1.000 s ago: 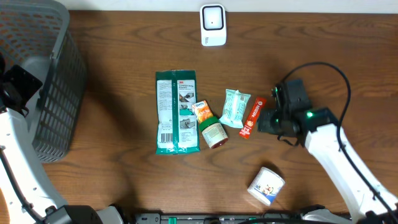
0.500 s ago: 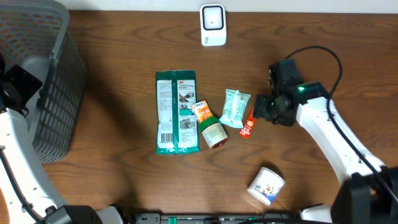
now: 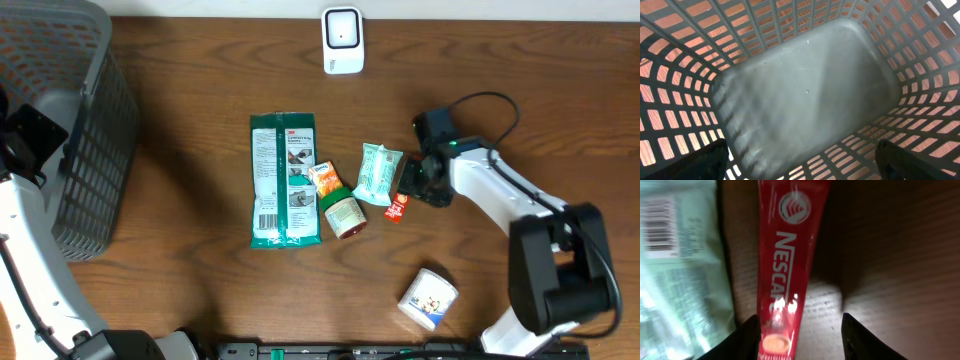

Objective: Scan the item barcode
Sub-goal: 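Lift the Nescafe stick and turn it with the right gripper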

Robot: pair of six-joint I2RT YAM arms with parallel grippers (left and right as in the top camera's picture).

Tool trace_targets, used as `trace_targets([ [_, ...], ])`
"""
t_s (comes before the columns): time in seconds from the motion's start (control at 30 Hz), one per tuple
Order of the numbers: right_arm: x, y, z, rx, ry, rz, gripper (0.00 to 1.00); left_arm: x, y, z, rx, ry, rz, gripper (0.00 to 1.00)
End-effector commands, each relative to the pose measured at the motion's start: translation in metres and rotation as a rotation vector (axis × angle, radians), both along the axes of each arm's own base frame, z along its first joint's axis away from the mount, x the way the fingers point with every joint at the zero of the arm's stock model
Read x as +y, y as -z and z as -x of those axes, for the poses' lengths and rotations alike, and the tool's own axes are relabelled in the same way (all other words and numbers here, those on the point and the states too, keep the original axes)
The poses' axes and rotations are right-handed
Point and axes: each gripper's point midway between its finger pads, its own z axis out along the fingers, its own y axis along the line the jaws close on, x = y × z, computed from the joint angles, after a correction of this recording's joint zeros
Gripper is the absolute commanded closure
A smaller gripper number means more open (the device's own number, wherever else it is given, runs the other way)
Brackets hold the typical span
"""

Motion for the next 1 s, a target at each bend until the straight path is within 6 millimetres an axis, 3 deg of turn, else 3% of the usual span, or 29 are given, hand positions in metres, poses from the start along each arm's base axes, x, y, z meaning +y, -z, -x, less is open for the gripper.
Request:
trace_targets([
  [0.0, 0.004, 0.015, 0.006, 0.036, 0.018, 0.019, 0.55, 0.003, -0.002, -0.001, 0.005, 0.004, -0.011, 0.07],
  [0.13, 0.008, 0.019, 0.008, 0.041, 0.007, 0.021, 0.68, 0.003, -0.002, -0.001, 0.005, 0.004, -0.011, 0.06],
  [0.27, 0.006, 0.011, 0.003, 0.018, 0.015, 0.013, 0.99, 0.003, -0.002, -0.001, 0.005, 0.004, -0.011, 0.07],
  [0.37, 0.000, -0.003, 0.000, -0.003, 0.001, 0.011, 0.99, 0.003, -0.002, -0.001, 0.005, 0.004, -0.012, 0.07],
  [0.53, -0.004, -0.044, -0.001, -0.087, -0.174, -0.056, 0.99, 0.003, -0.002, -0.001, 0.005, 0.004, -0.011, 0.07],
  [0.7, 0.025, -0.117, 0.014, -0.235, -0.400, -0.434, 0.99, 0.003, -0.002, -0.001, 0.005, 0.004, -0.011, 0.07],
  [0.8, 0.030, -0.154, 0.021, -0.318, -0.442, -0.648, 0.99, 0.003, -0.002, -0.001, 0.005, 0.004, -0.012, 0.07],
  [0.97, 0.031, -0.184, 0.032, -0.401, -0.512, -0.912, 0.99, 0.003, -0.002, -0.001, 0.005, 0.004, -0.011, 0.07],
])
